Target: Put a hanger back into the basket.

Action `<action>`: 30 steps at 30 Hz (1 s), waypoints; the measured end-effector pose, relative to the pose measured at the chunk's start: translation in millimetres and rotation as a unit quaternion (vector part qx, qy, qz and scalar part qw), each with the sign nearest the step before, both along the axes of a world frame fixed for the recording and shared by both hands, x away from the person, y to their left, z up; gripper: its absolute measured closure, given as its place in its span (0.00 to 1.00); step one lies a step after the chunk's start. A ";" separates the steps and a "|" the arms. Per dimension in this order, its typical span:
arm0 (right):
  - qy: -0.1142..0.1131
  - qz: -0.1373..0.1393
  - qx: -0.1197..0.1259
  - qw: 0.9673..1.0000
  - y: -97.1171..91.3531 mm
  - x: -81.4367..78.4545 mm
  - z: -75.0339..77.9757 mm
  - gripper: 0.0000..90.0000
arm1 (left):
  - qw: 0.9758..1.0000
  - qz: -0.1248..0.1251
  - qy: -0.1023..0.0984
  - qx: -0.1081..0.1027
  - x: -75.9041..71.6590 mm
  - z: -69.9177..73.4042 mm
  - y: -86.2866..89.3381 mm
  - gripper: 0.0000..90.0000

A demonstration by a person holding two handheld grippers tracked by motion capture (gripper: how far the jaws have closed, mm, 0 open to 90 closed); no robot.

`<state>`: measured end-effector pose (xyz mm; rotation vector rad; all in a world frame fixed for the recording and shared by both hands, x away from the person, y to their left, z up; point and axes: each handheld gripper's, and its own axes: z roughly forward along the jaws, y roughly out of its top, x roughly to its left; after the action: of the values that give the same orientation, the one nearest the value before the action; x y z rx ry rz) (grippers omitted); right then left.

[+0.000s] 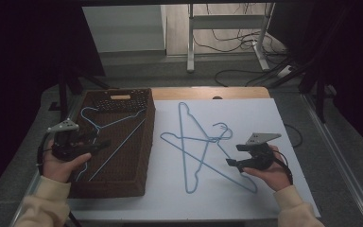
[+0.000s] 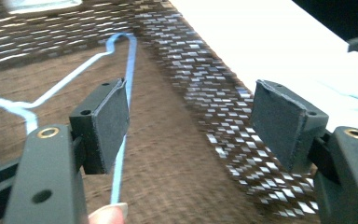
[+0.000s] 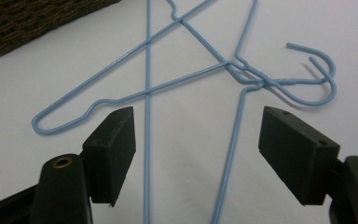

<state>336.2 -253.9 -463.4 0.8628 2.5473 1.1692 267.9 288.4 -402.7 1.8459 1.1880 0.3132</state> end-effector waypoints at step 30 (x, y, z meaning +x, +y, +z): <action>-0.014 -0.007 -0.003 1.000 -0.3 -11.2 3.1 0.29 | 0.997 -0.079 -0.007 0.010 -20.2 -13.1 -75.9 0.28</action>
<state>325.0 -254.1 -460.3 0.8542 2.5171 1.1624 247.8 212.5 -415.8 1.9389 1.0255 0.2478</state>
